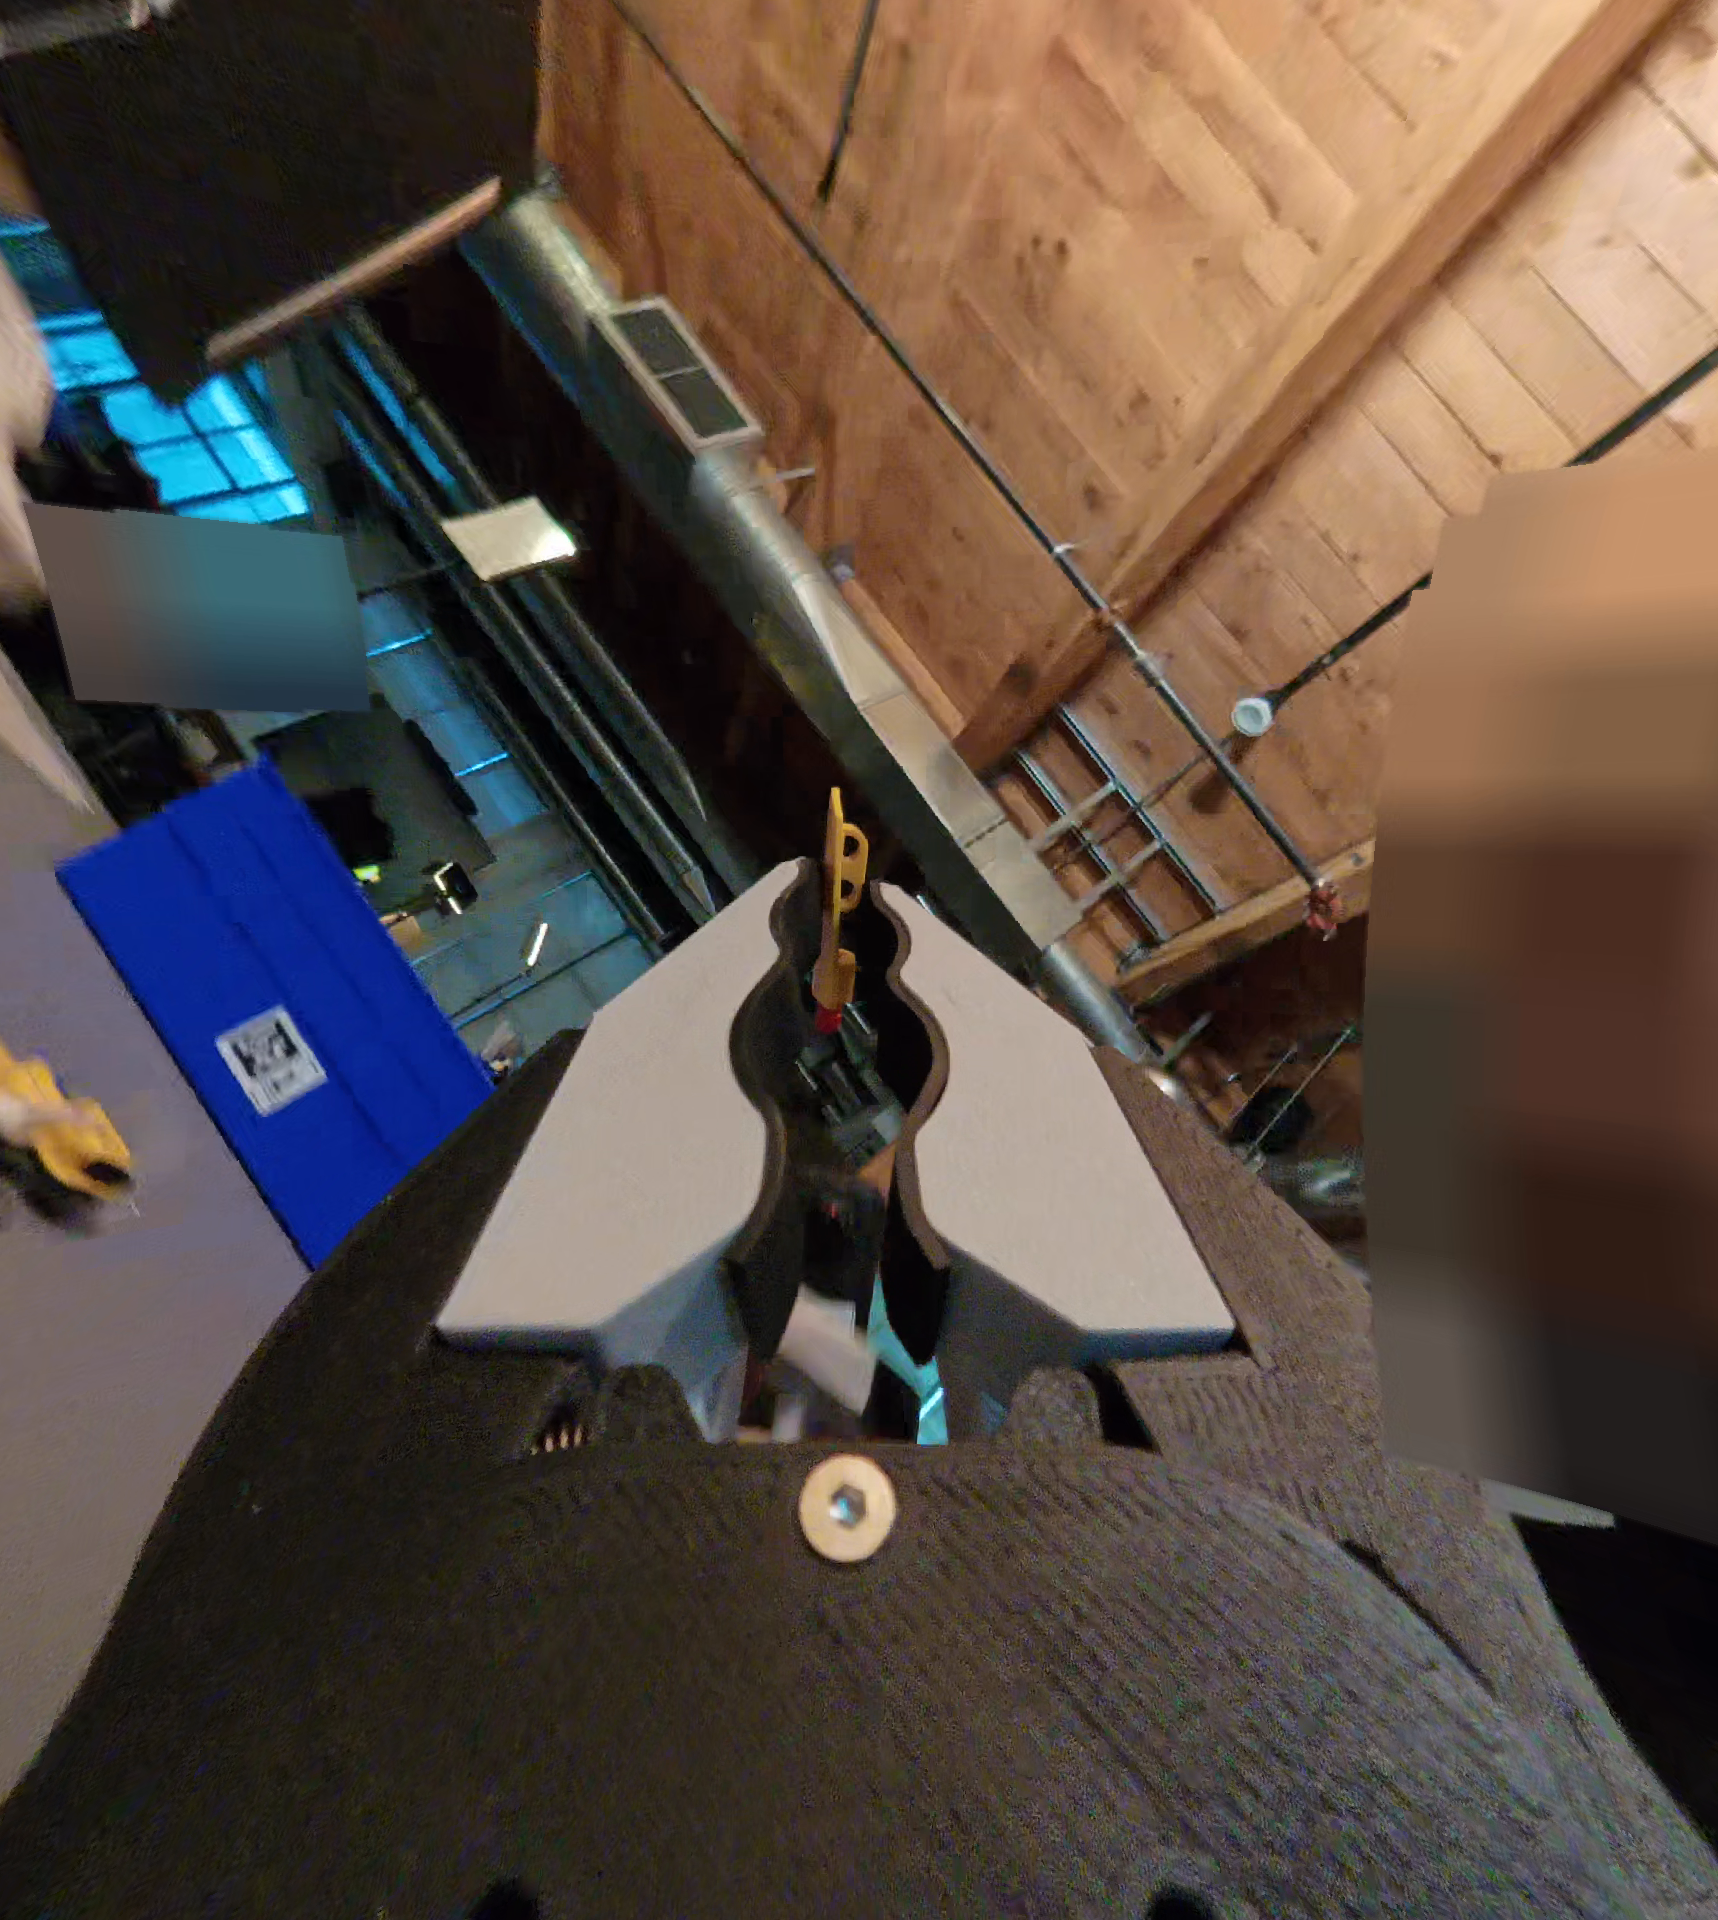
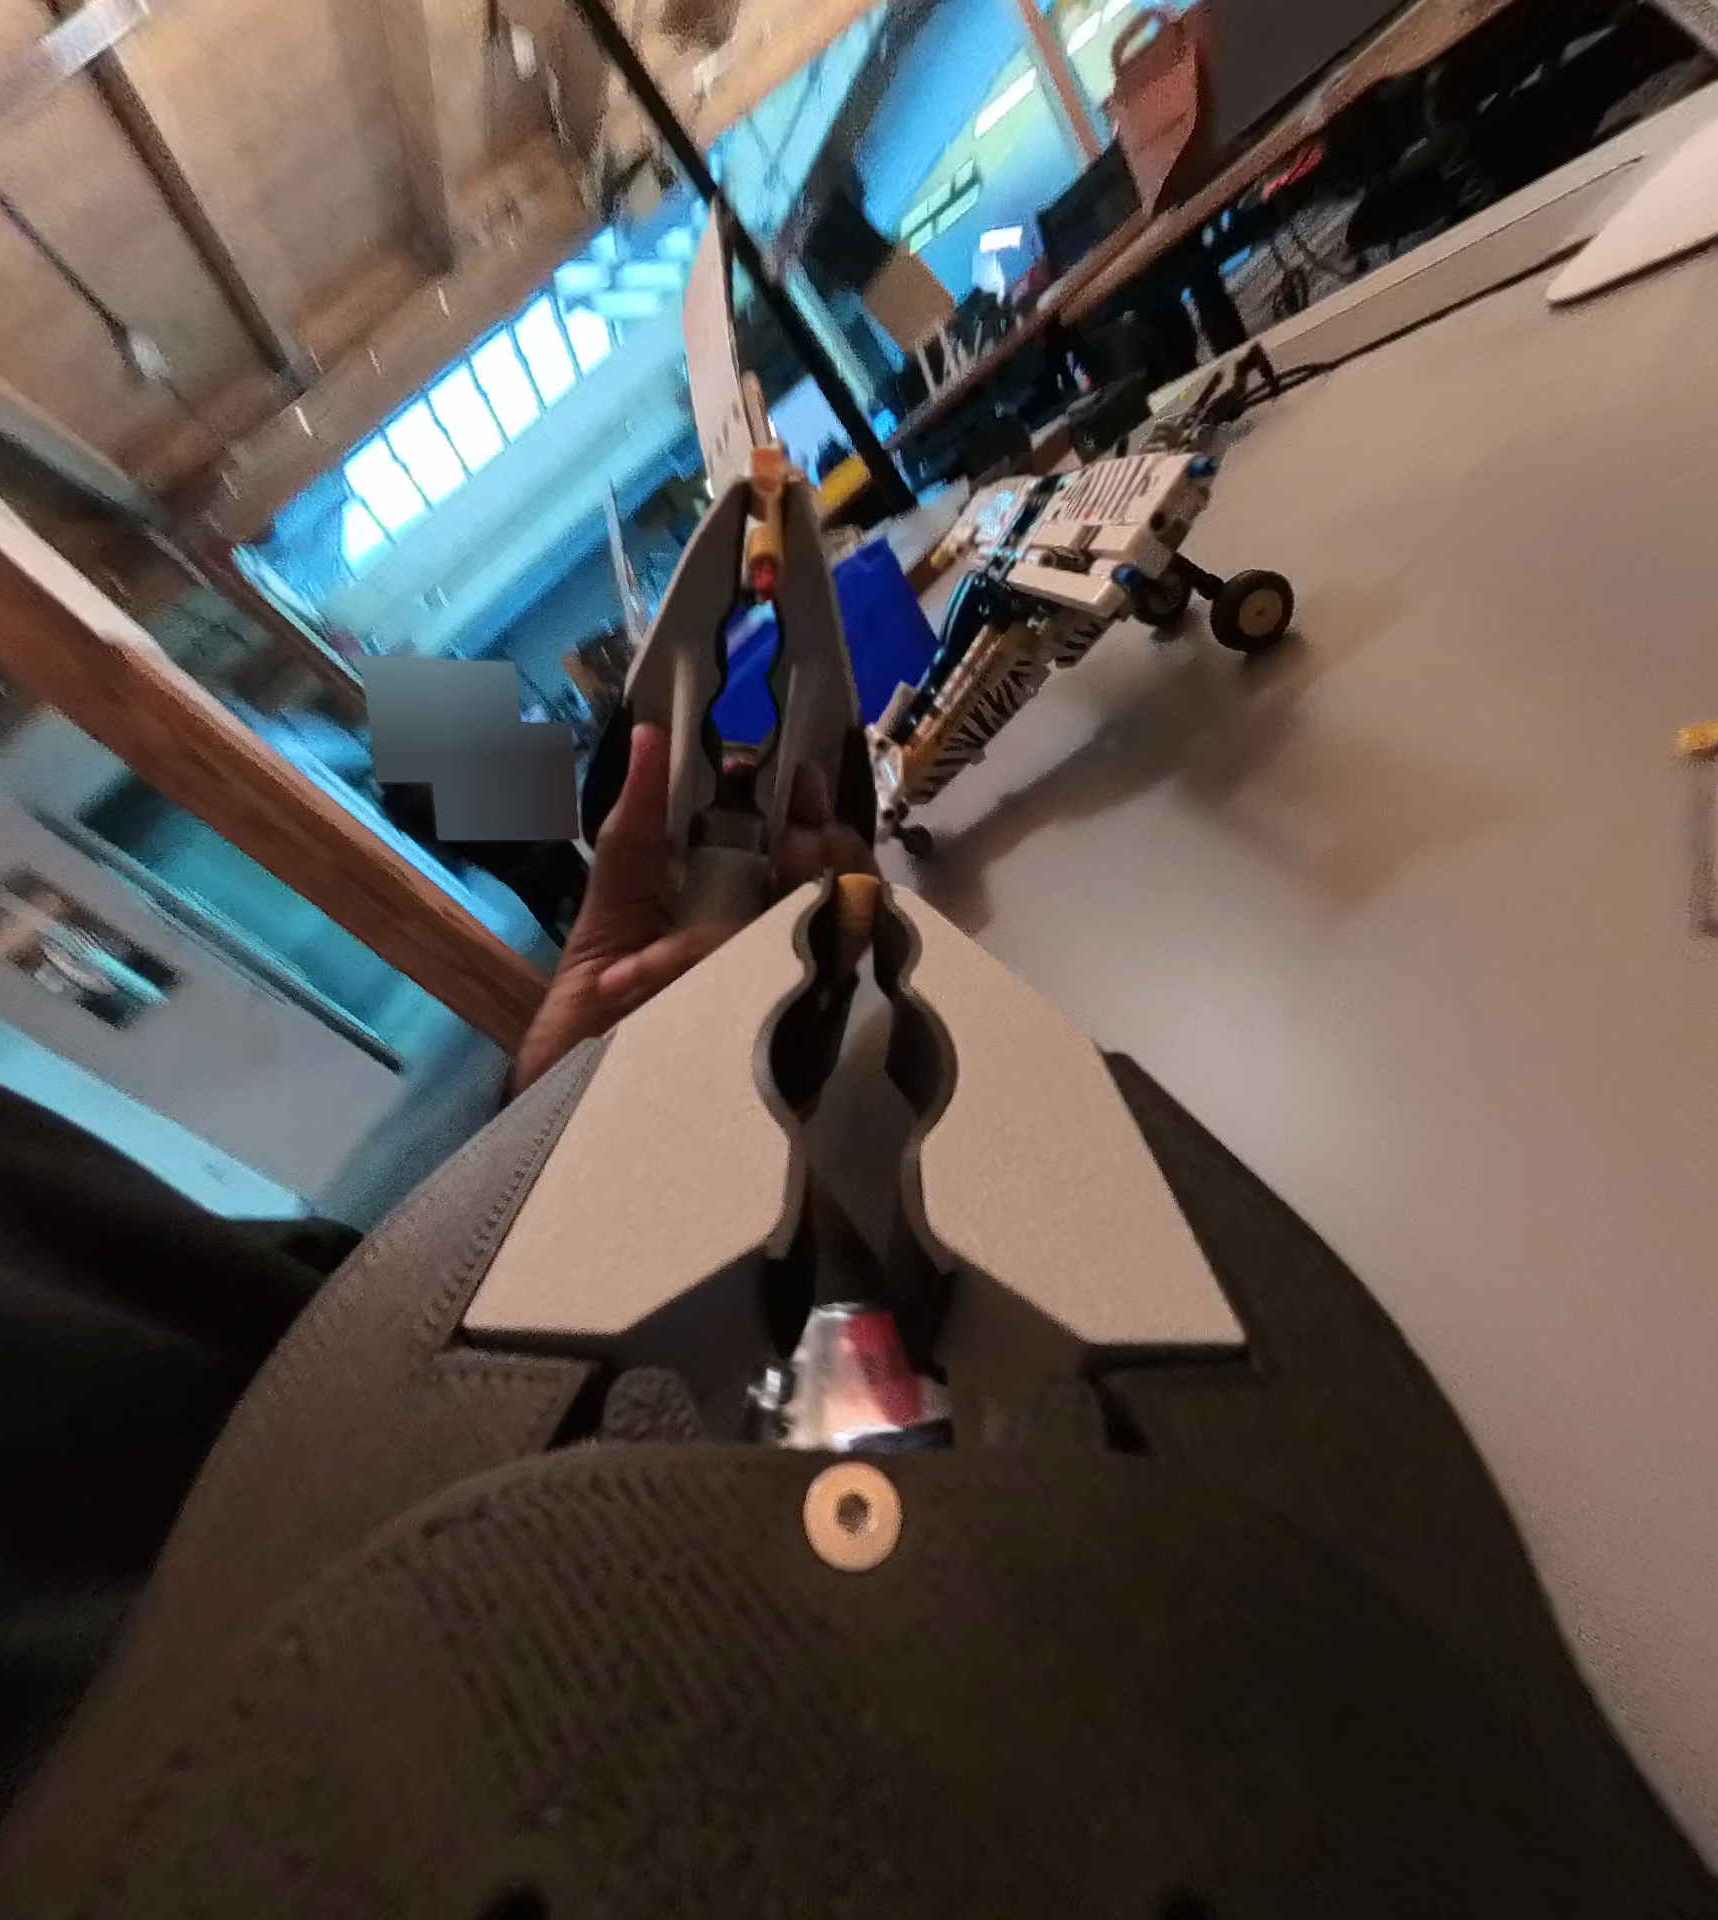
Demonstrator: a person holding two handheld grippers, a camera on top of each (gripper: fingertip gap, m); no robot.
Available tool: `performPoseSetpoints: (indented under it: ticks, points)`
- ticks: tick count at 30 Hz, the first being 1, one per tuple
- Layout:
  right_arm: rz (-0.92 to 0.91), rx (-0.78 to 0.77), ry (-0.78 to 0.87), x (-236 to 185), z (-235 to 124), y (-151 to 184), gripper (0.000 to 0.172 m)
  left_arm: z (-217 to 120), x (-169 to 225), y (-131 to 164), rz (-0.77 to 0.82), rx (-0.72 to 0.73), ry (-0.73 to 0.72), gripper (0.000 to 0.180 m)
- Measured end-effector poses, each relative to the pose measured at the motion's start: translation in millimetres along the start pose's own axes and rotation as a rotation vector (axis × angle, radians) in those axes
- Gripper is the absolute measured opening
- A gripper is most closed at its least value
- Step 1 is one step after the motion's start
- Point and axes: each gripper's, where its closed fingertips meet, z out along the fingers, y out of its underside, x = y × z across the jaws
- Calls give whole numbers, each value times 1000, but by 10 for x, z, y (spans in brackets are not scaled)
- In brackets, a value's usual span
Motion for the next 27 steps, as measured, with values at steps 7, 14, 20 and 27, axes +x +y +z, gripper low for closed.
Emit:
performPoseSetpoints:
  ticks: [7, 14, 20, 27]
  points:
    - [43, 83, -28, 98, -118, -190, 4, -15, -18, 126, 69, -160, -42, 4]
    - [-199, -188, 339, 818, -235, 51, 4, -26, -39, 60, 32, -141, -35, 4]
    - [-304, -230, 639, 1497, -542, -349, 4, -7, -89, 134, -7, -153, -36, 4]
    - [-457, -446, 716, 1773, -526, -185, 5, -26, -208, 230, -31, -189, -56, 4]
